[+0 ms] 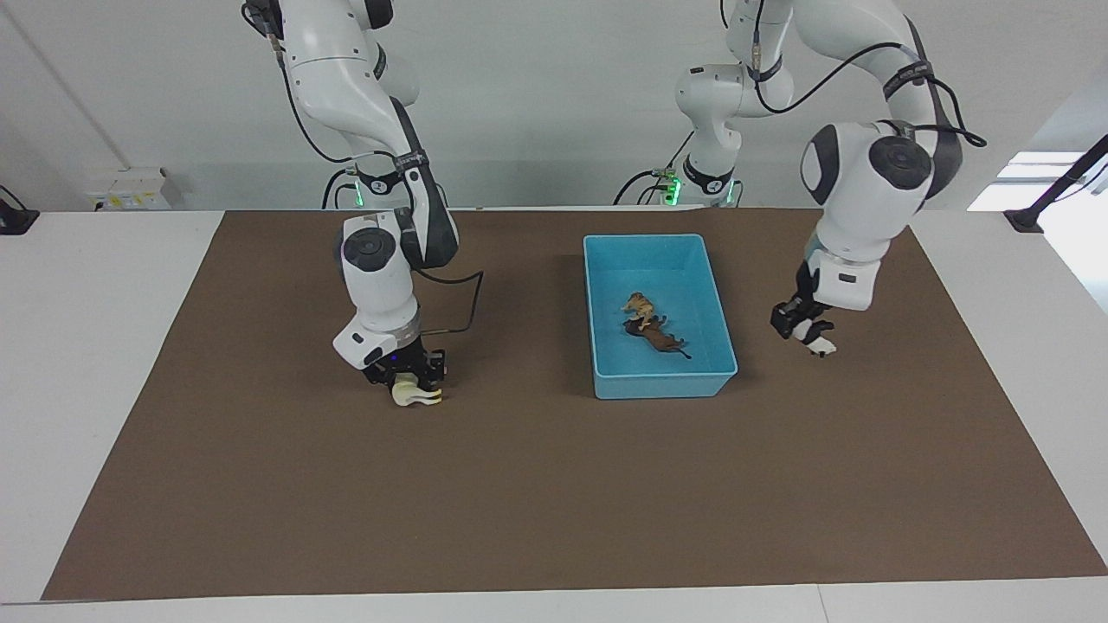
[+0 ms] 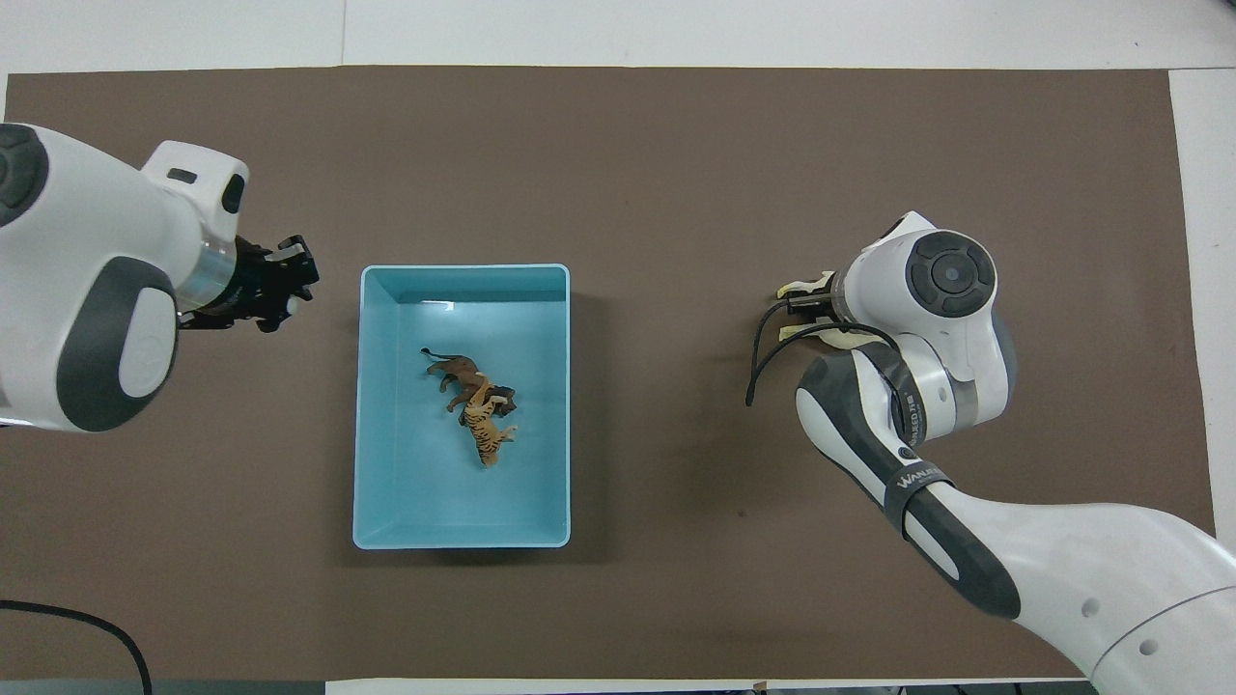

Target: Put all toys into storage box

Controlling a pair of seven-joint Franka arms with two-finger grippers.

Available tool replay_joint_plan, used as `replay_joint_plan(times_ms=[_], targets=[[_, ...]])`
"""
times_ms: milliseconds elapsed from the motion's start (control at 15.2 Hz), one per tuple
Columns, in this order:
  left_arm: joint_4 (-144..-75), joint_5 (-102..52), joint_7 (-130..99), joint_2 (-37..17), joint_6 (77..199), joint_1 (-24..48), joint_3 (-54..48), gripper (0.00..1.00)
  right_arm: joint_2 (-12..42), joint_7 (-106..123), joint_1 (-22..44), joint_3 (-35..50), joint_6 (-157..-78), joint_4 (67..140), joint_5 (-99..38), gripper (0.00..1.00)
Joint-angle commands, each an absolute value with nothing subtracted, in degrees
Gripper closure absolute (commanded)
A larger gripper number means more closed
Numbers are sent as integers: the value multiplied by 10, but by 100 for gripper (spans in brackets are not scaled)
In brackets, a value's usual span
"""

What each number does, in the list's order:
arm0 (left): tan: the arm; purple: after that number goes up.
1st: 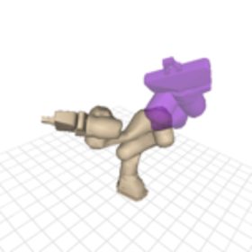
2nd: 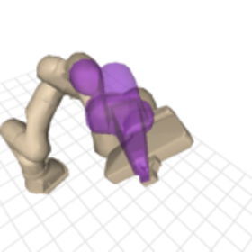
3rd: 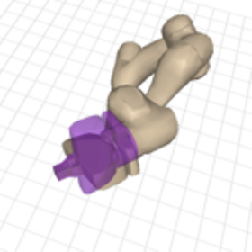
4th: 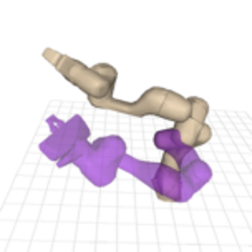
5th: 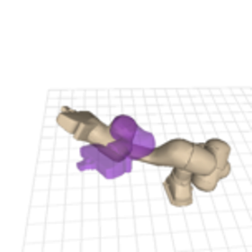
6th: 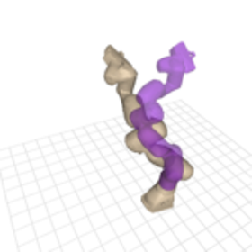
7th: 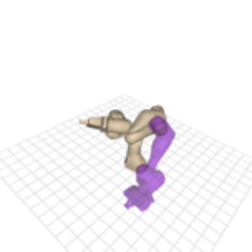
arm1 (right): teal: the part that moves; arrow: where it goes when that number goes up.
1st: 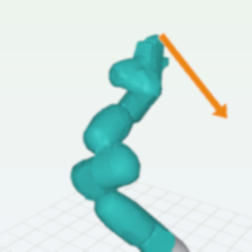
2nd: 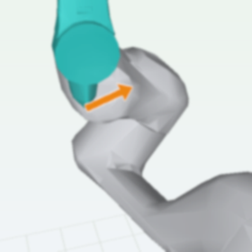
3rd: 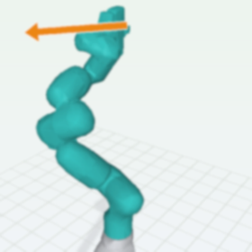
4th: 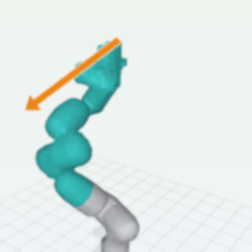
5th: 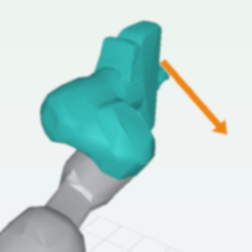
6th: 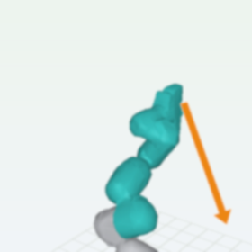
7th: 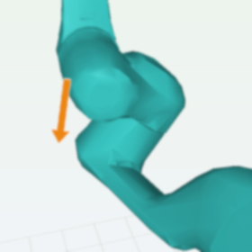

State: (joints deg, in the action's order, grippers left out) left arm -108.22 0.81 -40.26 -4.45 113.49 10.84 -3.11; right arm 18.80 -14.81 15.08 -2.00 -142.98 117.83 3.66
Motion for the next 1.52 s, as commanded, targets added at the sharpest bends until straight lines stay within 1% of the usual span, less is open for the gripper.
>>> replay_joint_plan(times_ms=[0,66,132,198,330,396,528,660,792,924,990,1056,1320,1386,1452], targets=[[-1118,-3,-503,-25,1141,179,-18,46,188,-147,151,-15,-1404,1167,34,100],[-1126,-3,-515,-21,1146,193,-18,31,188,-147,153,-15,-1387,1155,34,100],[-1128,-3,-518,-20,1143,204,-18,12,187,-148,155,-14,-1363,1137,34,100],[-1128,-3,-517,-19,1138,205,-18,0,187,-148,163,-14,-1328,1109,35,100],[-1122,-3,-507,-16,1119,200,-18,0,192,-162,180,-13,-1235,1027,34,100],[-1121,-3,-498,-8,1113,194,-14,0,202,-179,191,-13,-1190,978,34,100],[-1118,-3,-444,8,1102,156,-12,0,238,-223,228,-11,-1107,866,33,100],[-1094,-3,-373,15,1073,107,-11,0,264,-282,276,-11,-1073,798,27,100],[-1058,-4,-276,14,1022,62,-11,0,307,-363,342,-14,-1036,713,11,100],[-1014,-3,-191,8,963,43,-11,0,357,-415,388,-15,-1005,622,10,100],[-993,-2,-150,4,940,35,-11,0,374,-431,409,-15,-1005,600,10,100],[-986,-3,-122,-3,937,32,-11,0,390,-449,430,-16,-1012,592,11,100],[-944,-1,-84,-19,895,26,-10,0,442,-496,497,-15,-1087,602,14,100],[-938,-1,-79,-25,889,19,-11,0,442,-514,502,-15,-1113,615,14,100],[-938,-3,-78,-31,886,6,-17,0,435,-521,505,-16,-1121,636,15,1]])
